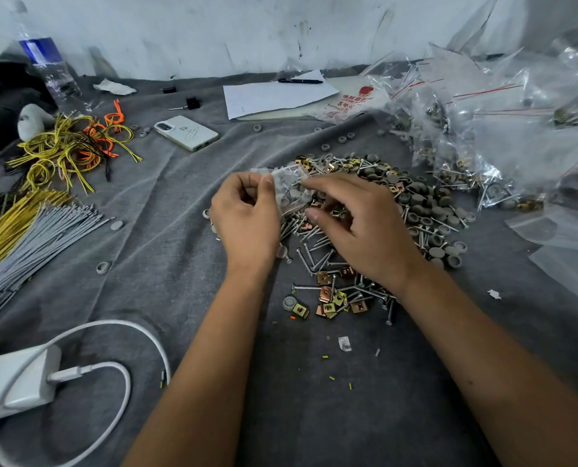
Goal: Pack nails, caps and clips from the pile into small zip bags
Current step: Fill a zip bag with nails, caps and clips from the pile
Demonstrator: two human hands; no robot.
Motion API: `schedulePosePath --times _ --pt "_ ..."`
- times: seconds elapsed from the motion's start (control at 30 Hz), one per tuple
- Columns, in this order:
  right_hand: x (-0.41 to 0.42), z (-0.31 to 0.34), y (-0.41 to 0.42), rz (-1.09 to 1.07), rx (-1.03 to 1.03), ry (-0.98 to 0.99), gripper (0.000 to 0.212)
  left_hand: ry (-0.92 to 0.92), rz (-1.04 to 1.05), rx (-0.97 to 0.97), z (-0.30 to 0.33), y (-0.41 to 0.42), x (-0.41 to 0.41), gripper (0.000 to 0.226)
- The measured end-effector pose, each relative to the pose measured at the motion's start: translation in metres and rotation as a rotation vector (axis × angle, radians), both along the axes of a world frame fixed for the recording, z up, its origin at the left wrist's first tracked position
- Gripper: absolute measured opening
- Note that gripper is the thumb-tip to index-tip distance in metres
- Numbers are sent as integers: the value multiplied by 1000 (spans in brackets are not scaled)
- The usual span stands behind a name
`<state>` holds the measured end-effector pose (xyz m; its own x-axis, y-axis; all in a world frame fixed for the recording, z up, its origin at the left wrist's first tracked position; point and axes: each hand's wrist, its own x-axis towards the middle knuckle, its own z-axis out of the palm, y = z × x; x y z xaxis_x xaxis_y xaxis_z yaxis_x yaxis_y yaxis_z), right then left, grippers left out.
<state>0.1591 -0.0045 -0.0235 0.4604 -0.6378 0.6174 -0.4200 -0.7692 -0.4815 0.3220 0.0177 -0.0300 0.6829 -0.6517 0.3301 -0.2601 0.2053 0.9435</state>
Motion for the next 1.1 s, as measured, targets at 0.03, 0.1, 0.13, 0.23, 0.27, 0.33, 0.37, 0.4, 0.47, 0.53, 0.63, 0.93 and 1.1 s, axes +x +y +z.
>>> schedulePosePath --times 0.03,0.1,0.13,0.23,0.27,0.33,0.37,0.4,0.47,0.53,0.63,0.93,1.1 --pt "0 1 0 -24 -19 -25 27 19 16 7 0 0 1 20" --pt "-1 3 1 -55 -15 4 20 64 35 18 -1 -1 2 19" --pt "-1 2 1 -67 22 81 28 91 41 22 0 -1 3 19" --pt "3 -3 3 -83 120 449 45 183 42 22 1 0 3 19" --pt "5 -5 5 -80 123 519 42 207 39 25 1 0 3 19" --pt "9 -5 8 -47 131 542 32 232 30 35 1 0 4 18" --pt "10 -4 9 -22 134 535 28 235 25 35 1 0 3 18" --pt "11 -3 10 5 142 534 23 234 22 33 1 0 3 18" --pt "11 -1 12 58 166 551 18 228 23 31 1 0 2 18" --pt "11 0 14 79 162 568 14 230 24 30 1 0 2 18" --pt "11 -1 16 38 123 503 11 225 16 33 -2 -2 3 19" --pt "1 9 6 -155 -17 -81 6 -80 -58 52 -4 0 -8 18" --pt "2 7 5 -69 -7 -40 20 -303 -155 57 -3 6 -23 23"
